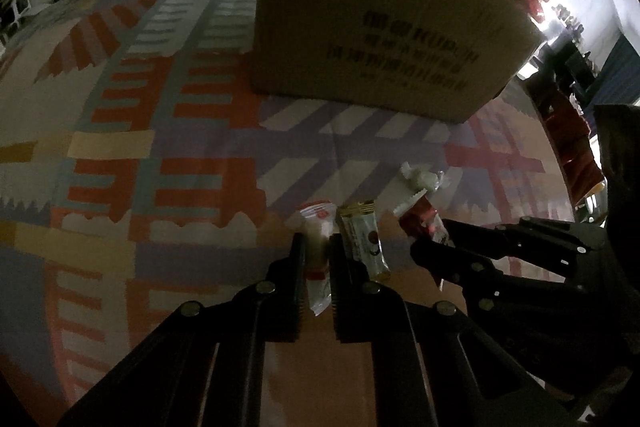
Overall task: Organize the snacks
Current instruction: 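Grasp the white packet with the left gripper while the right grasps the red-and-white bag, then carry the white packet and red-and-white bag into the box and release both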
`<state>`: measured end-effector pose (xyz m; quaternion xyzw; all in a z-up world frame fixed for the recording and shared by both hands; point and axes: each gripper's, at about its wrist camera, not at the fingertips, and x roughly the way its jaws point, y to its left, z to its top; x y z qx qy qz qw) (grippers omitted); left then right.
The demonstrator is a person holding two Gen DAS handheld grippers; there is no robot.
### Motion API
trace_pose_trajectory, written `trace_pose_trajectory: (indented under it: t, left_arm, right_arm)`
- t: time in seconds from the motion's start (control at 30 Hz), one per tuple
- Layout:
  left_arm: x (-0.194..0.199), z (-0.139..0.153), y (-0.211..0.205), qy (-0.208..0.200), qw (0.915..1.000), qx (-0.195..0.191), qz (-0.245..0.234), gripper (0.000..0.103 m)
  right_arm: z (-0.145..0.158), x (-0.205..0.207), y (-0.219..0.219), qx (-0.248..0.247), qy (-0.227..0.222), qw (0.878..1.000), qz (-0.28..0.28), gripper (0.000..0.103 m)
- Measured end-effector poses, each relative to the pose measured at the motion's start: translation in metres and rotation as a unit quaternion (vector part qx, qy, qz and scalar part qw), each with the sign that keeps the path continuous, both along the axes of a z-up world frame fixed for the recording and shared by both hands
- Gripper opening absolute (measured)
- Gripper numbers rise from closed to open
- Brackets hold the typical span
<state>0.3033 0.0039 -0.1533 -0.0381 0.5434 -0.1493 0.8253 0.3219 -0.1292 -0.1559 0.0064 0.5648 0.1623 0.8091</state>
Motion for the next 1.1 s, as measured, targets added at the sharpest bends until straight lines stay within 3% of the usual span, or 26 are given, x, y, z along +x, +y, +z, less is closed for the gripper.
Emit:
trace_pose_trajectory:
  t: [0.2,0.43,0.8,1.1]
  left_arm:
    - [-0.009,0.013,-0.001,-0.018,0.9998,0.000,-0.003,0.012]
    - [-0.015,0.048,-0.002,-0.071,0.9975,-0.003,-0.001,0.012]
    - [-0.010,0.121,-0.007,-0.161,0.9869,-0.015,-0.004,0.012]
    - [0.014,0.162,-0.018,-0.210,0.9771,-0.024,-0.019,0.012]
  right_arm:
    - [0.015,-0.005,-0.001,0.002,-0.019,1.000,0.000,0.024]
    - [0.052,-0.012,-0.002,-0.003,-0.074,0.997,0.004,0.024]
    - [0.120,-0.012,-0.011,-0.005,-0.161,0.987,-0.011,0.024]
    - [0.159,0.002,-0.016,0.002,-0.208,0.978,-0.032,0.024]
